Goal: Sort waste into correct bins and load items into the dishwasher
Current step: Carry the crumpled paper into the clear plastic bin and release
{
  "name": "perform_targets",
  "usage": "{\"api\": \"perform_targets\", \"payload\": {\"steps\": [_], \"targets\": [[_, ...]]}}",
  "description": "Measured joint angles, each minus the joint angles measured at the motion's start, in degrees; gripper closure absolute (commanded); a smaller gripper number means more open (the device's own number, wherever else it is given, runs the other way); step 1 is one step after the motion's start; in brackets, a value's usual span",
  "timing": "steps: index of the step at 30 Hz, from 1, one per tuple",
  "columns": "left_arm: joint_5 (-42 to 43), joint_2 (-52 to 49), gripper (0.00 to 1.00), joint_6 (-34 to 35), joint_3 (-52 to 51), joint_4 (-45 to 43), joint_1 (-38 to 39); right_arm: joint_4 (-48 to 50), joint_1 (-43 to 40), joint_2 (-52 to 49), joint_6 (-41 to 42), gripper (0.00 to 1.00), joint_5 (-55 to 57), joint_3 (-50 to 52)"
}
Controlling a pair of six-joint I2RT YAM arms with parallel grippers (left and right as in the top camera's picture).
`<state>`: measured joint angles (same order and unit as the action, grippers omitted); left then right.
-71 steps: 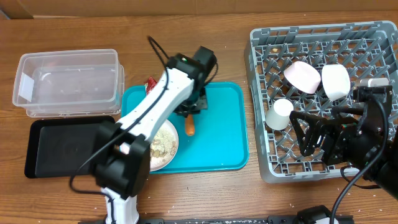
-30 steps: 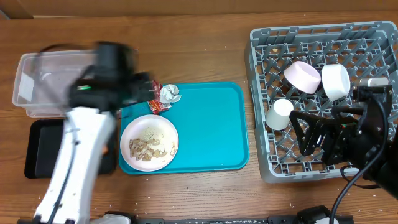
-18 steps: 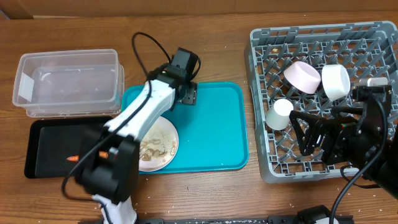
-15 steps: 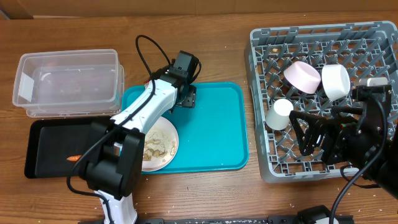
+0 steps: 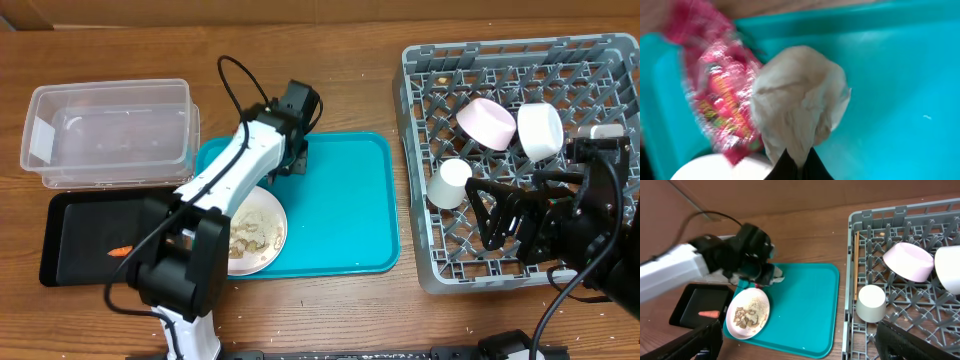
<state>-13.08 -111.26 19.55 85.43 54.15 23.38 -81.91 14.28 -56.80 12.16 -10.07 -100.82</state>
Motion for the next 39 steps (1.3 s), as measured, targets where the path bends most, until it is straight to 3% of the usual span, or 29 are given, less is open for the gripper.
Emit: {"api": "perform_targets", "payload": {"steps": [7, 11, 12, 13, 16, 20, 24, 29, 32, 39], "targets": [[-0.72, 10.99, 0.96, 2.54, 10.03, 9.42, -1.64, 0.02, 0.02, 0.00, 0.02, 0.00, -0.02, 0.00], [-3.54, 15.61, 0.96, 3.19, 10.97, 10.27, -8.98, 0.00, 0.00, 0.00, 0.04, 0.00, -0.02, -0.02], [-4.07, 15.63, 0.92, 3.13, 10.95, 9.33, -11.76, 0.00, 0.00, 0.00, 0.02, 0.00, -0.02, 0.00], [-4.35, 15.21, 0.79, 2.80, 10.95, 7.96, -14.49, 0.00, 0.00, 0.00, 0.02, 0.00, -0.02, -0.02], [-4.50, 13.31, 0.59, 1.68, 10.95, 5.46, -21.35, 0.00, 0.00, 0.00, 0.00, 0.00, 0.00, -0.02], [-2.21, 12.02, 0.55, 1.25, 10.93, 6.40, -25.24, 0.00, 0.00, 0.00, 0.00, 0.00, -0.02, -0.02], [2.12, 12.02, 0.44, 1.01, 10.93, 7.48, -23.30, 0.00, 0.00, 0.00, 0.02, 0.00, -0.02, 0.00], [3.43, 12.02, 0.26, 1.16, 9.18, 4.70, -14.29, -0.02, 0.00, 0.00, 0.02, 0.00, -0.02, 0.00], [2.12, 11.13, 0.24, 3.65, 3.63, 0.09, -8.52, 0.02, 0.00, 0.00, 0.00, 0.00, 0.00, -0.02], [0.20, 2.12, 0.26, 9.55, -3.02, -4.02, -8.74, 0.00, 0.00, 0.00, 0.02, 0.00, 0.02, -0.02]]}}
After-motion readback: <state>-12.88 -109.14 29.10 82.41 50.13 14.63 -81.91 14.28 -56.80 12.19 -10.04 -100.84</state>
